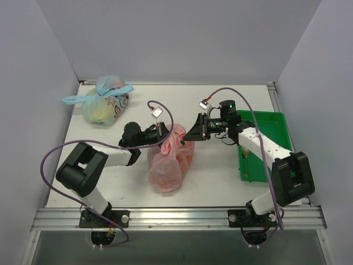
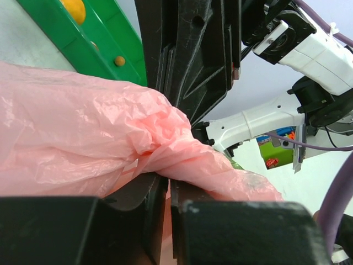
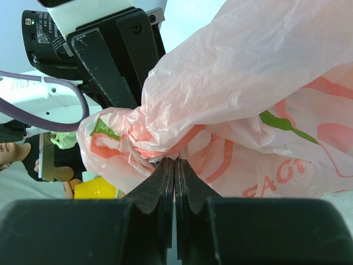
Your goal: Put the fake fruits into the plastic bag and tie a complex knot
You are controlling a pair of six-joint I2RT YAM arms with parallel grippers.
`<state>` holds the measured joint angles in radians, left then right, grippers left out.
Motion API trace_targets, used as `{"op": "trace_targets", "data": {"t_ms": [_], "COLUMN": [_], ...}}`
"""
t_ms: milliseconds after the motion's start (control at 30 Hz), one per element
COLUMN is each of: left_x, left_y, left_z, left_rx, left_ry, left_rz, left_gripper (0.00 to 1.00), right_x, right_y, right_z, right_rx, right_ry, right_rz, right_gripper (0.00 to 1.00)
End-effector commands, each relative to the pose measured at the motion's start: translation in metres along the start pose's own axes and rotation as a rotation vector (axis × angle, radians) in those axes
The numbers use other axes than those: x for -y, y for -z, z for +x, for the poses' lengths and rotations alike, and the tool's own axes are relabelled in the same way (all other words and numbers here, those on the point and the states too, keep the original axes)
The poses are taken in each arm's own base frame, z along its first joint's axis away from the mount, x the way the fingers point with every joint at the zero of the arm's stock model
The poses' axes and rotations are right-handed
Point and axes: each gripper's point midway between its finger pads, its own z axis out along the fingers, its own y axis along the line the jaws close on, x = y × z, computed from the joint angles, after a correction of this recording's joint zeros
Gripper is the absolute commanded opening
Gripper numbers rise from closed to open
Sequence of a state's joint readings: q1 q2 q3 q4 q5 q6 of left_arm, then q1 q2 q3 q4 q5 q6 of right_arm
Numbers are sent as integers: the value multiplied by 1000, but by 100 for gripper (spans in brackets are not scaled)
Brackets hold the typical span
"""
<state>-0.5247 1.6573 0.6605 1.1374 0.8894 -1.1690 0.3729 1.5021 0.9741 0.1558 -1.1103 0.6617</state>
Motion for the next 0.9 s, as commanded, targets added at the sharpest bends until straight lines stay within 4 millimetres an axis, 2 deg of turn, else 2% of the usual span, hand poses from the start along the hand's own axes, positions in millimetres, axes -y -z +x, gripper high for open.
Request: {"op": "trace_targets", "data": {"t_ms": [0,33,100,367,533,567,600,633,733,867], "left_x": [27,29,27,24,22,22,23,21,21,22], "left_y": [2,4,9,14,9,6,5,3,-1,-3], "left_z": [-10,-9,-6,-3,-9,-11,-13,-12,-14,-13], "left_rx": [20,16,12,6,18,17,19,15,17,16], "left_ry": [-120,-119,-113,-100,-108,-112,-120,-110,-113,-114], "left_rz": [81,80,70,46,45,50,58,57,66,71], "left_gripper": [18,23,26,28,3,1,0,0,0,0], "right_x": [-5,-6,-7,-11,-15,-17,-17,-19,-18,-18], "right_y": [3,4,6,8,9,8,8,7,6,4], "right_z": [-4,-5,-6,-3,-1,0,0,1,1,1], "right_rx": [-8,-6,-2,-10,-19,-23,-24,-31,-31,-36], "right_ry": [28,35,44,70,84,82,75,69,71,76], "right_rz": [-17,-19,-19,-32,-46,-48,-49,-56,-54,-56], "right_gripper": [0,0,0,0,0,3,11,23,36,39]}}
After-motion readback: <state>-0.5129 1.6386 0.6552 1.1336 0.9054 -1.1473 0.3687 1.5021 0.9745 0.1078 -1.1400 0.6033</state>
